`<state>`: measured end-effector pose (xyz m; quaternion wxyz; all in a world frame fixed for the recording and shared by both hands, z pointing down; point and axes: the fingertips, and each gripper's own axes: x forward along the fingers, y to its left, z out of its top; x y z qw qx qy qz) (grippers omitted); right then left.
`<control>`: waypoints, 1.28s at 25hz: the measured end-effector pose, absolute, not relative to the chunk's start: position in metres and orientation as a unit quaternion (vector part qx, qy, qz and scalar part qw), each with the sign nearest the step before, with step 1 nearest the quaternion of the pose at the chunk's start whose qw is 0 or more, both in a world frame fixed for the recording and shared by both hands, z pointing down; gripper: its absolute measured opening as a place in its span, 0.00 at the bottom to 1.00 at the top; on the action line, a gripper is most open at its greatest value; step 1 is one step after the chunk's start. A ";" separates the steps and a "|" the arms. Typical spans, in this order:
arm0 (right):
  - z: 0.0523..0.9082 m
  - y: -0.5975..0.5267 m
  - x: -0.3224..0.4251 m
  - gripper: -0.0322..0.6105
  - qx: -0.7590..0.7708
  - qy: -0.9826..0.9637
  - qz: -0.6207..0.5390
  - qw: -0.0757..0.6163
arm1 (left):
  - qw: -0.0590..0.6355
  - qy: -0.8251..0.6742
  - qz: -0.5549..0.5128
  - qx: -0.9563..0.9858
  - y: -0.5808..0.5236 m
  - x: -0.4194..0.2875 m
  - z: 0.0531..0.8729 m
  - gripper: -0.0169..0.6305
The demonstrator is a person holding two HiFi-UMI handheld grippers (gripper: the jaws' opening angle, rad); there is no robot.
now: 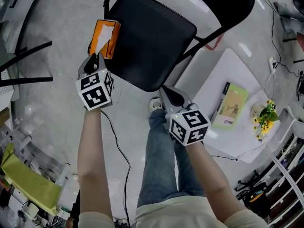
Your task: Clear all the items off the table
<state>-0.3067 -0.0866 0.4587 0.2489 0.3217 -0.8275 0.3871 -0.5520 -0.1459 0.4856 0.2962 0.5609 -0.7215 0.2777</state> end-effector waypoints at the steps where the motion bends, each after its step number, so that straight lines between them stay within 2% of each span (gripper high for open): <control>1: 0.458 -0.087 -0.307 0.05 0.320 -0.829 0.385 0.248 | 0.296 -0.726 0.270 0.559 -0.143 -0.548 0.482 0.09; 3: 0.457 -0.088 -0.308 0.05 0.318 -0.832 0.381 0.248 | 0.297 -0.734 0.252 0.556 -0.138 -0.539 0.477 0.04; 13: 0.450 -0.088 -0.297 0.05 0.317 -0.838 0.370 0.245 | 0.315 -0.741 0.184 0.563 -0.124 -0.493 0.454 0.04; 32: 0.442 -0.082 -0.228 0.05 0.358 -0.826 0.369 0.230 | 0.325 -0.699 0.182 0.610 -0.114 -0.392 0.444 0.04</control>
